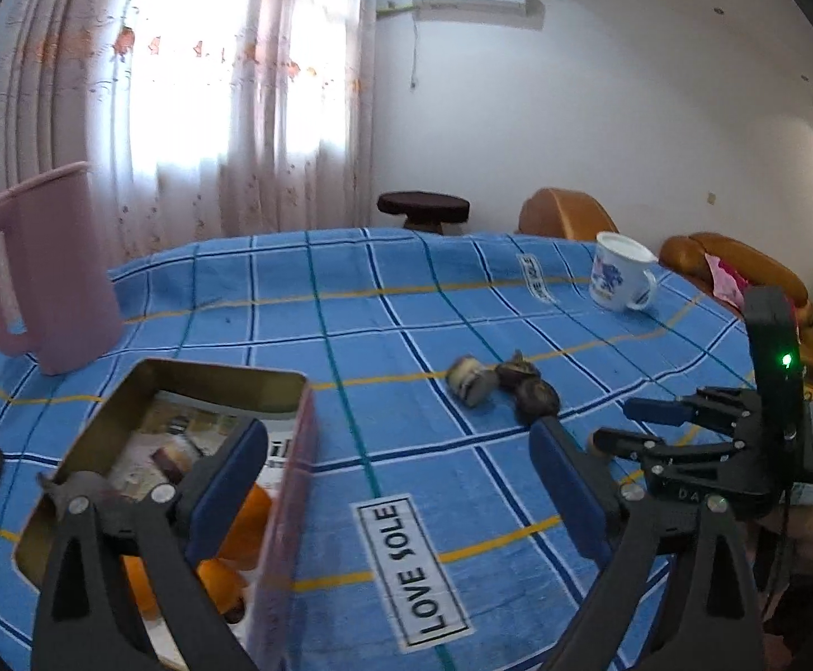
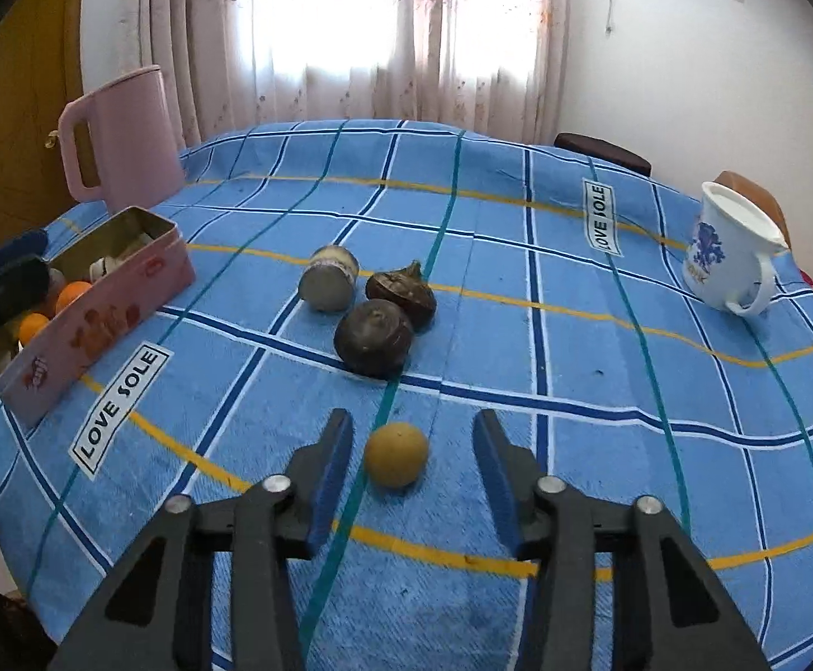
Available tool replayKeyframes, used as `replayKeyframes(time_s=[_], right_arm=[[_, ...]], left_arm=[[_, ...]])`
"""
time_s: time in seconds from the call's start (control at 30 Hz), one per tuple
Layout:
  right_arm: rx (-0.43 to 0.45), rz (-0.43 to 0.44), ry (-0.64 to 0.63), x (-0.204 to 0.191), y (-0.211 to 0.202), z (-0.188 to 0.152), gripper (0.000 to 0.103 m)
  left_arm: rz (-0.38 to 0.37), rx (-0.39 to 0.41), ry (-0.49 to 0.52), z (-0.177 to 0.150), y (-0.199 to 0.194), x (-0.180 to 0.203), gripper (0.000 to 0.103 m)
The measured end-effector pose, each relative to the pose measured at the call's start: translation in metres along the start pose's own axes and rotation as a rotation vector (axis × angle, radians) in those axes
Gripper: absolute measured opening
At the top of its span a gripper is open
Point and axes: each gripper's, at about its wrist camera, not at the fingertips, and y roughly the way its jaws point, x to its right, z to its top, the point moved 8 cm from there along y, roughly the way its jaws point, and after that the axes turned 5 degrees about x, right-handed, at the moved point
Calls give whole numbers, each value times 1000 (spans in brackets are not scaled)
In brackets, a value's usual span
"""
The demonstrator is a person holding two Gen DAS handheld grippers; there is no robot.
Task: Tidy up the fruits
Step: 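Grasp the small yellow fruit with the right tool while the left tool grasps a dark brown round fruit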
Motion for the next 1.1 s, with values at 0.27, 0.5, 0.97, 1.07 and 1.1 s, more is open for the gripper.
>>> replayKeyframes(time_s=[0.27, 0.5, 0.97, 1.07, 1.1], right_arm=[[-98, 59, -6, -3, 19, -10, 28], [8, -43, 34, 20, 6, 12, 27], [53, -139, 177, 76, 16, 25, 28], [50, -121, 191, 77, 17, 25, 28], [49, -119, 188, 76, 17, 25, 28]], left_arm=[[-14, -20, 56, 2, 13, 21, 97], [-14, -49, 83, 10, 40, 39, 97], [-106, -263, 64, -16, 126, 97, 67], [-123, -290, 60, -18, 133, 104, 59], [-122, -293, 69, -18, 135, 106, 58]])
